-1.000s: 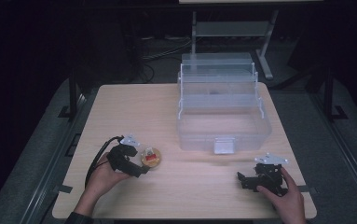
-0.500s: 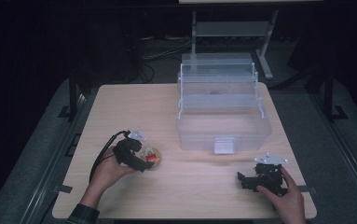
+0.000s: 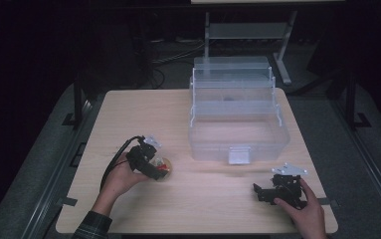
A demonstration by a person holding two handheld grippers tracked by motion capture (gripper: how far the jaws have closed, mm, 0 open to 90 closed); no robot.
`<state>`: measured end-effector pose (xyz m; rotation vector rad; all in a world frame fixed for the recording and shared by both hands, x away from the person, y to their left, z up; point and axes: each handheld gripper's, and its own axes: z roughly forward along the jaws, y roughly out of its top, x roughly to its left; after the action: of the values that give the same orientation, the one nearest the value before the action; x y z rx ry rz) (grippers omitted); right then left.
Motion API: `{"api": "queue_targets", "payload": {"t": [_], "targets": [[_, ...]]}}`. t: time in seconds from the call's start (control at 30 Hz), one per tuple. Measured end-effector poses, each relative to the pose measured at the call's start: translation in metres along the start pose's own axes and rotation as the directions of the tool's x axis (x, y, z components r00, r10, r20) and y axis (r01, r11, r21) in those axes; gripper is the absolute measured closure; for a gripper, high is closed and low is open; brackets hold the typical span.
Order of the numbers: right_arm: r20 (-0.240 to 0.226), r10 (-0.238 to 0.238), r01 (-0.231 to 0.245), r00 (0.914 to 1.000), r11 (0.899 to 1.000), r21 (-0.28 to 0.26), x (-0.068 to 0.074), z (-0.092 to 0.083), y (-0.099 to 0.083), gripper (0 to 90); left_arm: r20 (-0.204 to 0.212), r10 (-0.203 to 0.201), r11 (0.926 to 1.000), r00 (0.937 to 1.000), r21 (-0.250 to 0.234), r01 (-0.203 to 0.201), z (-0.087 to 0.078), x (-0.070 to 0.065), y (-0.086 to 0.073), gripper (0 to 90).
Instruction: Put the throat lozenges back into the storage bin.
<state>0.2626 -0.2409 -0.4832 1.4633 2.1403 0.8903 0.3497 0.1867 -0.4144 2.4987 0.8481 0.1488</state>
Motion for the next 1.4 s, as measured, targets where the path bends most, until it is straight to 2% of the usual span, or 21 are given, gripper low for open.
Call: {"api": "queue_targets", "payload": {"t": [0.17, 0.57, 0.77, 0.87, 1.07, 1.3, 1.4], "targets": [[0.000, 0.000, 0.000, 1.0000, 1.000, 0.000, 0.000, 0.000, 0.000, 0.0, -0.007, 0.003, 0.9997, 1.0000, 0.023, -0.003, 0.004, 0.002, 0.003, 13.9], [0.000, 0.000, 0.000, 1.0000, 1.000, 0.000, 0.000, 0.000, 0.000, 0.0, 0.005, -0.004, 0.9993, 1.0000, 0.037, 0.003, 0.013, 0.006, 0.005, 13.3], [0.000, 0.000, 0.000, 1.0000, 1.000, 0.000, 0.000, 0.000, 0.000, 0.0, 0.000, 0.013, 0.9984, 0.9999, 0.055, -0.013, 0.016, 0.005, 0.008, 12.8], [0.000, 0.000, 0.000, 1.0000, 1.000, 0.000, 0.000, 0.000, 0.000, 0.0, 0.000, 0.034, 0.9972, 0.9994, 0.067, -0.034, 0.018, 0.005, 0.010, 12.8], [0.000, 0.000, 0.000, 1.0000, 1.000, 0.000, 0.000, 0.000, 0.000, 0.0, -0.001, 0.037, 0.9961, 0.9993, 0.080, -0.037, 0.023, 0.006, 0.013, 12.7], [0.000, 0.000, 0.000, 1.0000, 1.000, 0.000, 0.000, 0.000, 0.000, 0.0, -0.007, 0.069, 0.9916, 0.9976, 0.110, -0.067, 0.030, 0.005, 0.015, 12.7], [0.000, 0.000, 0.000, 1.0000, 1.000, 0.000, 0.000, 0.000, 0.000, 0.0, -0.008, 0.069, 0.9911, 0.9976, 0.115, -0.067, 0.032, 0.005, 0.015, 12.7]]}}
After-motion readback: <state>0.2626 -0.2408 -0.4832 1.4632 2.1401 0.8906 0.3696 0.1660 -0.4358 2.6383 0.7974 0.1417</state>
